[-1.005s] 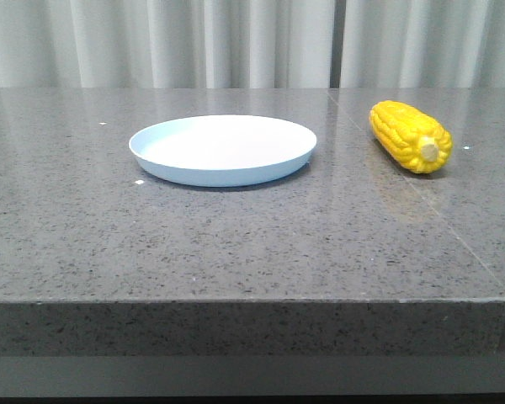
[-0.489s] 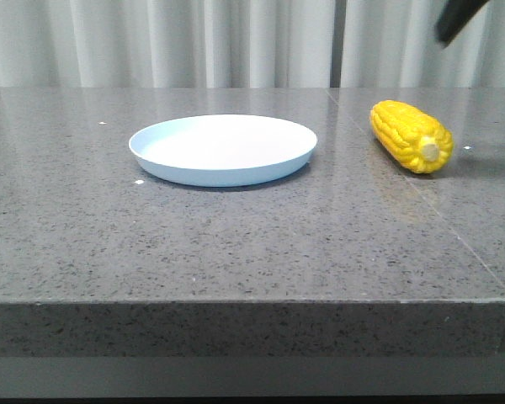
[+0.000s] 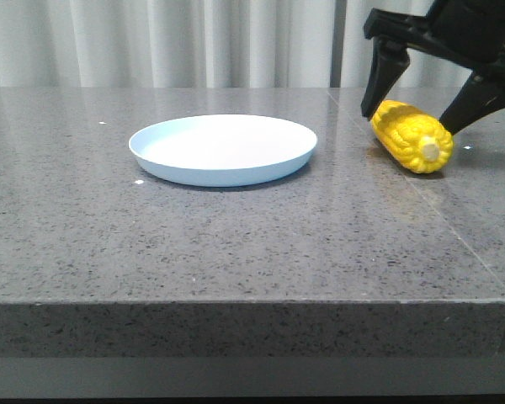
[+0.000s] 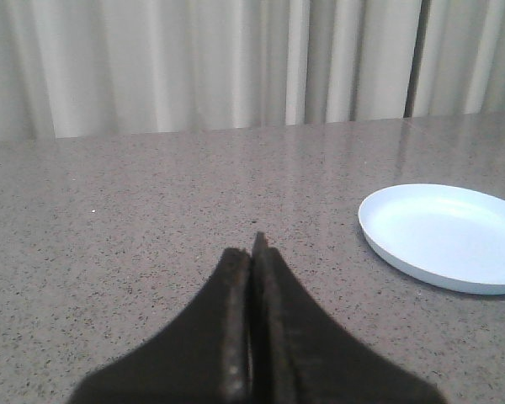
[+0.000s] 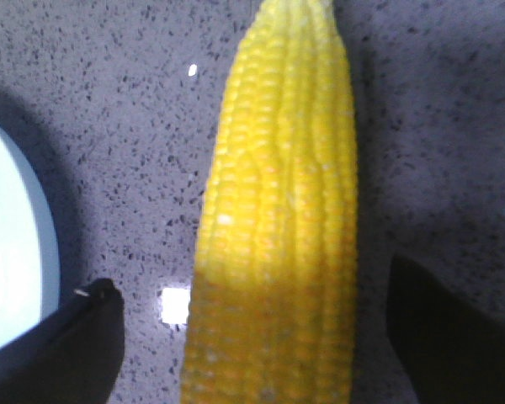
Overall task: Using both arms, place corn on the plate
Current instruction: 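Lower the right gripper around the corn cob and close it, then carry the corn cob with the right gripper over the plate and release it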
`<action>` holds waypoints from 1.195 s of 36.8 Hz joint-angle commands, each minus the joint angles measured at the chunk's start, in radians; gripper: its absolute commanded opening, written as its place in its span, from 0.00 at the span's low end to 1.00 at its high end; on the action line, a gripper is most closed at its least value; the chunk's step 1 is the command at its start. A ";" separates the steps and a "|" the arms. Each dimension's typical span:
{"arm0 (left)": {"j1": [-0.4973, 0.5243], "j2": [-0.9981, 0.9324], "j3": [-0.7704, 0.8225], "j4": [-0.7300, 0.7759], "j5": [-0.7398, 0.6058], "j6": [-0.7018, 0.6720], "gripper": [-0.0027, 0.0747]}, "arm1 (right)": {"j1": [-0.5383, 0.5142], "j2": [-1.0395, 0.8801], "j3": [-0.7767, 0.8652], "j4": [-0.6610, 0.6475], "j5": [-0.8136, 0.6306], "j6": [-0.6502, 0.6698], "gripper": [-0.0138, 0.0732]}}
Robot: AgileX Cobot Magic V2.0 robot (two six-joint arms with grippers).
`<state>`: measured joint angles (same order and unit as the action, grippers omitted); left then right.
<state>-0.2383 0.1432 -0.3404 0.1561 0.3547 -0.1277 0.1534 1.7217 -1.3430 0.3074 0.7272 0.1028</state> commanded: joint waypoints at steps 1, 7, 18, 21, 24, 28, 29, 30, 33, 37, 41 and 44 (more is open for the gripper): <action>-0.002 0.012 -0.028 0.002 -0.085 -0.009 0.01 | 0.000 -0.023 -0.052 0.027 -0.007 -0.011 0.91; -0.002 0.012 -0.028 0.002 -0.085 -0.009 0.01 | 0.000 0.001 -0.074 0.027 0.035 -0.011 0.80; -0.002 0.012 -0.028 0.002 -0.085 -0.009 0.01 | -0.001 -0.003 -0.127 0.027 0.075 -0.011 0.37; -0.002 0.012 -0.028 0.002 -0.085 -0.009 0.01 | 0.004 -0.011 -0.153 0.027 0.089 -0.011 0.36; -0.002 0.012 -0.028 0.002 -0.085 -0.009 0.01 | 0.024 -0.015 -0.188 0.027 0.104 -0.011 0.36; -0.002 0.012 -0.028 0.002 -0.085 -0.009 0.01 | 0.073 -0.015 -0.224 0.027 0.099 -0.011 0.36; -0.002 0.012 -0.028 0.002 -0.085 -0.009 0.01 | 0.086 -0.015 -0.234 0.027 0.093 -0.011 0.36; -0.002 0.012 -0.028 0.002 -0.085 -0.009 0.01 | 0.104 -0.015 -0.244 0.028 0.088 -0.011 0.36; -0.002 0.012 -0.028 0.002 -0.085 -0.009 0.01 | 0.155 -0.011 -0.261 0.038 0.058 -0.011 0.36; -0.002 0.012 -0.028 0.002 -0.085 -0.009 0.01 | 0.214 0.005 -0.268 0.097 0.016 -0.011 0.36; -0.002 0.012 -0.028 0.002 -0.085 -0.009 0.01 | 0.267 0.040 -0.268 0.143 -0.015 -0.011 0.36; -0.002 0.012 -0.028 0.002 -0.085 -0.009 0.01 | 0.293 0.073 -0.267 0.146 -0.036 -0.011 0.36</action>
<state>-0.2383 0.1432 -0.3404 0.1565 0.3525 -0.1283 0.4235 1.8110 -1.5785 0.4171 0.7646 0.1028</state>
